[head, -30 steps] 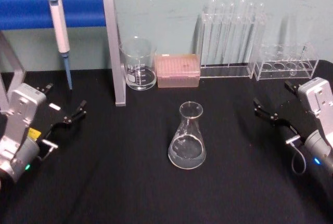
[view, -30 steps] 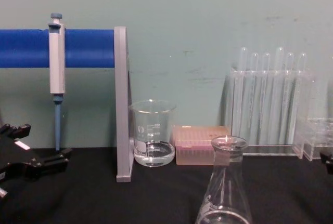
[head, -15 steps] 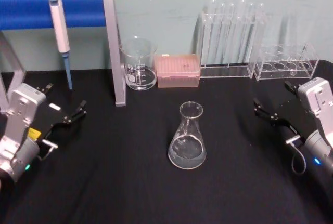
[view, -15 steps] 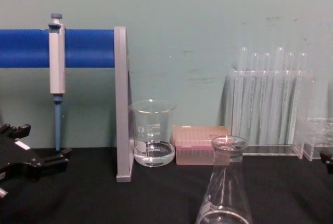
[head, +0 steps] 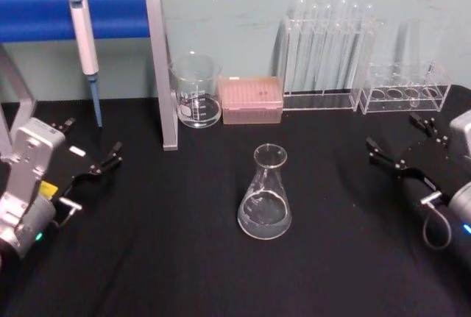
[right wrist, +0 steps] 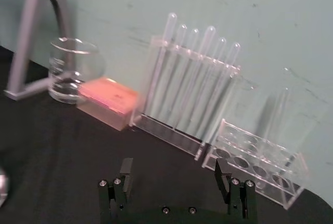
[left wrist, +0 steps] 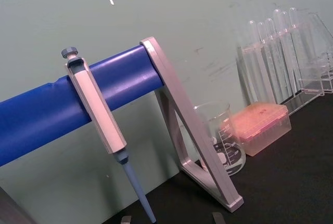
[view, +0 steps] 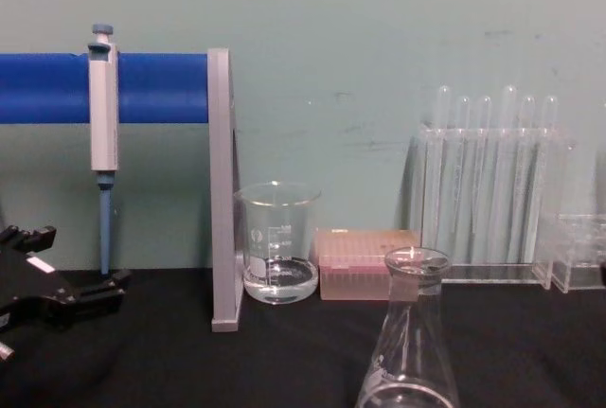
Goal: Grasp the erlenmeyer flask with one hand, shake it three times, then place it back.
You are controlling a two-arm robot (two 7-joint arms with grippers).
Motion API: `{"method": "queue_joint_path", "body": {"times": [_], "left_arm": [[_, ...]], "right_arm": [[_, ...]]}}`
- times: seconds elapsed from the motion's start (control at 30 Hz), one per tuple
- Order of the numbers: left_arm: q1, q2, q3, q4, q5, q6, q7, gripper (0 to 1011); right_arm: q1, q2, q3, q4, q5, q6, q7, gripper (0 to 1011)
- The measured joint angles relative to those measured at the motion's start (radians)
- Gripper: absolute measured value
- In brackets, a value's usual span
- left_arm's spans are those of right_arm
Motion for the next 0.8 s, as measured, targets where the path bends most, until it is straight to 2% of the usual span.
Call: {"method": "queue_joint_path", "body": {"times": [0.1, 0.13, 0.2, 0.37, 0.57, 0.8], "left_arm": [[0.0, 0.0, 0.0, 0.0, 0.0, 0.0, 0.0, 1001], [0.0, 0.0, 0.0, 0.0, 0.0, 0.0, 0.0, 1001], [0.0, 0.0, 0.0, 0.0, 0.0, 0.0, 0.0, 1001], [0.0, 0.0, 0.0, 0.0, 0.0, 0.0, 0.0, 1001], [0.0, 0.0, 0.0, 0.0, 0.0, 0.0, 0.0, 1001], [0.0, 0.0, 0.0, 0.0, 0.0, 0.0, 0.0, 1001]], "right_arm": [[-0.029, 0.029, 0.024, -0.037, 0.041, -0.014, 0.059, 1000], [-0.029, 0.029, 0.024, -0.037, 0.041, -0.014, 0.059, 1000], [-0.059, 0.056, 0.045, -0.076, 0.07, -0.016, 0.1, 1000], [-0.098, 0.095, 0.07, -0.13, 0.11, -0.011, 0.163, 1000], [-0.113, 0.126, 0.073, -0.161, 0.153, -0.011, 0.279, 1000], [-0.095, 0.119, 0.056, -0.158, 0.187, -0.012, 0.391, 1000]]}}
